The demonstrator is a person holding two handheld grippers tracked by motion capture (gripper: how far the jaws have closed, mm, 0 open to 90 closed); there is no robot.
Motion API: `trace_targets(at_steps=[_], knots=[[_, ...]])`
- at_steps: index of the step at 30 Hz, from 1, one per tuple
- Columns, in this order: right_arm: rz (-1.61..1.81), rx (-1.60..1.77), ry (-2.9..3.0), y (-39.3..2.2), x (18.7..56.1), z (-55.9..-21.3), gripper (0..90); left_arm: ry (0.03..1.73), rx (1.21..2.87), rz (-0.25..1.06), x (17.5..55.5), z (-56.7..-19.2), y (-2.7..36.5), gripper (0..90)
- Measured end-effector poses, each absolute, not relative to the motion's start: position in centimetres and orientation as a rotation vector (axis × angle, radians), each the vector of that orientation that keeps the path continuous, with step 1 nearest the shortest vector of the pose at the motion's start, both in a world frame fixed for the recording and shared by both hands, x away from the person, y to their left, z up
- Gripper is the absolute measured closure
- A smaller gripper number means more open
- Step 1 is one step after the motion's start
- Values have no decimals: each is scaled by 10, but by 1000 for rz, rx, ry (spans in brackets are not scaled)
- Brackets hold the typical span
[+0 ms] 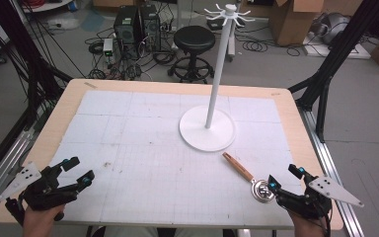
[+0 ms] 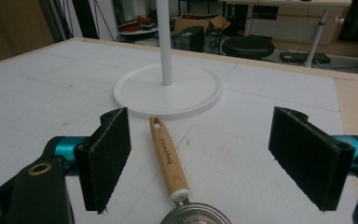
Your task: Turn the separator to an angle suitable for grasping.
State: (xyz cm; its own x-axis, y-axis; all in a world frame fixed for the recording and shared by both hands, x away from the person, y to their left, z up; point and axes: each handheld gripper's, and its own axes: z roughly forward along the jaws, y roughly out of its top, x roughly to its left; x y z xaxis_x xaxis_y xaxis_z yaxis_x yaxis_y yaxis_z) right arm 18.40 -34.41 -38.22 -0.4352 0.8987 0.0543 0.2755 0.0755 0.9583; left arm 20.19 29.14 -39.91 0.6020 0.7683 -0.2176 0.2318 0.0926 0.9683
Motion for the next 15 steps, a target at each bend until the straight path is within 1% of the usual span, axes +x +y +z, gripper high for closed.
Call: trace_targets(at_steps=[7, 15], knots=[[1383, 1176, 1768, -347, 185, -384, 195, 904, 1463, 483, 203, -401, 291, 210], [1387, 1163, 1783, -341, 185, -381, 195, 898, 1461, 477, 202, -400, 293, 210]])
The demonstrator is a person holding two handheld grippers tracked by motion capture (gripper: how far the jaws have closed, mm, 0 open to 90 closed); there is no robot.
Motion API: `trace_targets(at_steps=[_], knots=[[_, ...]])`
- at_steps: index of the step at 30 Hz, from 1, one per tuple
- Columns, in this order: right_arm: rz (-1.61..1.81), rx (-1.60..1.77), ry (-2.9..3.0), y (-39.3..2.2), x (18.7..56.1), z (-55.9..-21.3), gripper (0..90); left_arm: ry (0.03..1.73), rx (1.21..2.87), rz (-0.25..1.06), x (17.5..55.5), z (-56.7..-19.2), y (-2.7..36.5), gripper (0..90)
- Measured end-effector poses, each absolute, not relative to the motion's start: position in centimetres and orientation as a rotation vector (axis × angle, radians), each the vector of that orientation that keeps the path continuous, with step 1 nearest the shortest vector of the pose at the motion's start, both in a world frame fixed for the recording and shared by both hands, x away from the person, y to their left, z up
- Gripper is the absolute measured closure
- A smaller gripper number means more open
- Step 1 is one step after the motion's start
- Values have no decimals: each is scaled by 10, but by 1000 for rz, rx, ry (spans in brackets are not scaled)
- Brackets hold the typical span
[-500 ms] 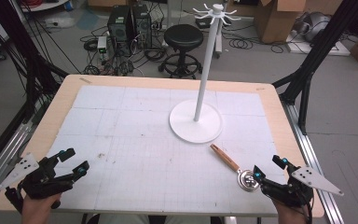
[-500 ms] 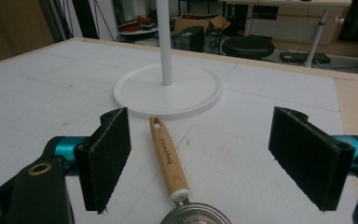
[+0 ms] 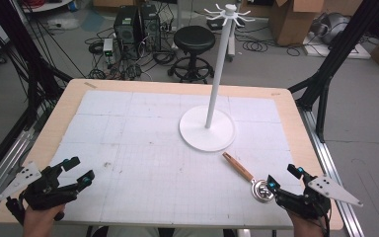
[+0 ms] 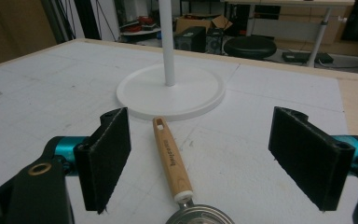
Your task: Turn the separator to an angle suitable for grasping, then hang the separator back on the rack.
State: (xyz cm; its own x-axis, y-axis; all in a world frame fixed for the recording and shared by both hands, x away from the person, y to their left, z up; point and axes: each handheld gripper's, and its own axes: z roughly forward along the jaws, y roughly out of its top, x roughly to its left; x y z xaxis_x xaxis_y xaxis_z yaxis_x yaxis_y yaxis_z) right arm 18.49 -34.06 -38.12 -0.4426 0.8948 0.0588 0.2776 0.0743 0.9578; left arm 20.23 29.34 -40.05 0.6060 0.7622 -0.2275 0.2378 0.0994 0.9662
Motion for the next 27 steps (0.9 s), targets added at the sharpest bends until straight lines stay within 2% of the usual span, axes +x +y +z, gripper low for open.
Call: trace_targets(at_steps=[27], knots=[[1386, 1085, 1904, -314, 206, -381, 169, 905, 1487, 447, 205, -405, 290, 212]])
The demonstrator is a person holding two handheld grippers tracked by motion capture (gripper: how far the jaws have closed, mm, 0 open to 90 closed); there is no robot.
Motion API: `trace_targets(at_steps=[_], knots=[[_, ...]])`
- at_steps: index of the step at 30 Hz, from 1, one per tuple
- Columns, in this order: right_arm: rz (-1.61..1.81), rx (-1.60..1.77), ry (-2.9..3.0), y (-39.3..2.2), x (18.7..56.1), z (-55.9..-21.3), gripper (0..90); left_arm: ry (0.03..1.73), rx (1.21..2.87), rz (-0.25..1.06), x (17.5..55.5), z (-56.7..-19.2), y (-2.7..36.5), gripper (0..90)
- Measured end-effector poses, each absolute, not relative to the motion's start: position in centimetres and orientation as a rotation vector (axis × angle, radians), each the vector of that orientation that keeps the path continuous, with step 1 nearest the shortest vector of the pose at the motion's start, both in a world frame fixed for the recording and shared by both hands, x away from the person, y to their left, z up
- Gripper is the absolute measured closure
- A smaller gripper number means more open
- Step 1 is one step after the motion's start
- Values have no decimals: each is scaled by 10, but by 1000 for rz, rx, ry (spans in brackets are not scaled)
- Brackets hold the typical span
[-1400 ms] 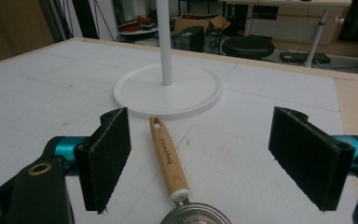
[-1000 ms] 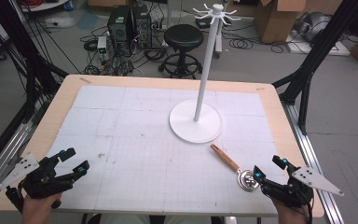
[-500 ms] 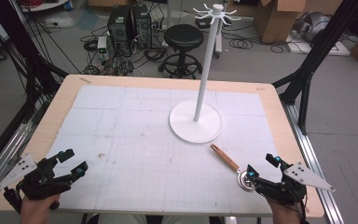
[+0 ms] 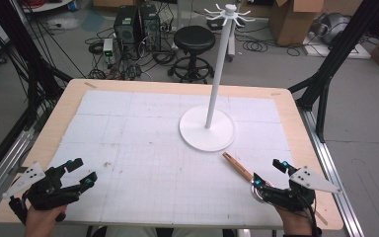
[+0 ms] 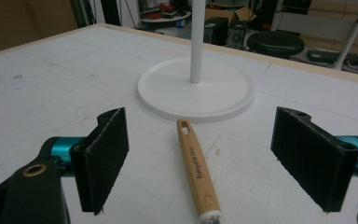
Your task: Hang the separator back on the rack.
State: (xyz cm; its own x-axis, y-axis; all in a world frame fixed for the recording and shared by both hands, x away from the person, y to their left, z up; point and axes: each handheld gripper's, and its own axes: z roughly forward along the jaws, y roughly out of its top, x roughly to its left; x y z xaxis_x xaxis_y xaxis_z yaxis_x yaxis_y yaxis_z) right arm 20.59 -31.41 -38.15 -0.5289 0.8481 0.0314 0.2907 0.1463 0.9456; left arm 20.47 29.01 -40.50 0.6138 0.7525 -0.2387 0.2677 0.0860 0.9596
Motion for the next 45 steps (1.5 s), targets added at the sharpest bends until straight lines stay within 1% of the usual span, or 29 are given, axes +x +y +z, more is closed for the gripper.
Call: trace_targets(at_steps=[3, 15, 19, 22, 24, 32, 40, 45], knots=[[1385, 1097, 1940, -311, 217, -383, 150, 902, 1496, 447, 205, -405, 291, 212], [1266, 1061, 2161, -294, 271, -389, 156, 903, 1517, 438, 206, -406, 289, 214], [1184, 1056, 2254, -287, 287, -396, 165, 910, 1523, 439, 206, -407, 289, 217], [1126, 1068, 2312, -284, 295, -404, 213, 912, 1516, 440, 205, -407, 290, 218], [1103, 1080, 2331, -283, 298, -409, 219, 915, 1517, 440, 206, -407, 290, 218], [1029, 1107, 2420, -282, 303, -431, 295, 914, 1519, 434, 206, -407, 290, 218], [1014, 1084, 2452, -279, 307, -435, 379, 916, 1520, 431, 206, -408, 290, 218], [986, 1063, 2485, -275, 309, -438, 454, 917, 1521, 430, 206, -408, 290, 219]])
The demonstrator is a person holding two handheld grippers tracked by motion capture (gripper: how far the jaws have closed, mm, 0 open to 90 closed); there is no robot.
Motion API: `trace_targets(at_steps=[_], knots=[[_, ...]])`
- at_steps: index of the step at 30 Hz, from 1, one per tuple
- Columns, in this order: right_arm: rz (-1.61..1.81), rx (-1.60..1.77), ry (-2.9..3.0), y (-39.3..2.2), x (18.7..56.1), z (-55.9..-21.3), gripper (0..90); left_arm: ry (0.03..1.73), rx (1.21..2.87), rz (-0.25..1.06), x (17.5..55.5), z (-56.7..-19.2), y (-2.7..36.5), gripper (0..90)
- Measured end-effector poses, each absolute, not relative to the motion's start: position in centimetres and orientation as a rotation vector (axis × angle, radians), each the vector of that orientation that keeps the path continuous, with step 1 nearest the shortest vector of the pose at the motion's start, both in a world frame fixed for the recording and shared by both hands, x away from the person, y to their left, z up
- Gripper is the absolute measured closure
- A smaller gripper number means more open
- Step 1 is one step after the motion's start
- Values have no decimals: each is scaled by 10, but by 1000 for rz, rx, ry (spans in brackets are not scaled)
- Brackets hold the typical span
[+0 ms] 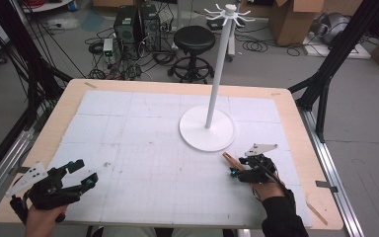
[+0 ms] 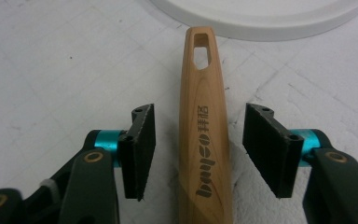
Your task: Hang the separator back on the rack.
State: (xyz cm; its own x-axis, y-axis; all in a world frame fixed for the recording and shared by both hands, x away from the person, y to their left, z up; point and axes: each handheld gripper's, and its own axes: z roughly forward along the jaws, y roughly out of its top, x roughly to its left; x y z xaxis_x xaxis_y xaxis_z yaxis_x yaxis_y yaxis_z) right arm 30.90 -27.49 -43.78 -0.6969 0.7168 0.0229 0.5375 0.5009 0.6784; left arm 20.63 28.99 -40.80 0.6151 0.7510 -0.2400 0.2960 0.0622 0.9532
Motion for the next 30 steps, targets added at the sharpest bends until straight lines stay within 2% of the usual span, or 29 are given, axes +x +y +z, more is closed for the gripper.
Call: trace_targets(at_steps=[6, 15, 20, 30], knots=[[973, 1069, 2487, -275, 311, -438, 533, 917, 1517, 428, 206, -408, 290, 218], [939, 1055, 2506, -271, 313, -436, 584, 917, 1521, 426, 207, -408, 290, 219], [935, 1052, 2518, -270, 315, -435, 648, 915, 1523, 425, 207, -408, 290, 219], [934, 1059, 2510, -269, 313, -435, 668, 915, 1524, 423, 206, -408, 290, 219]])
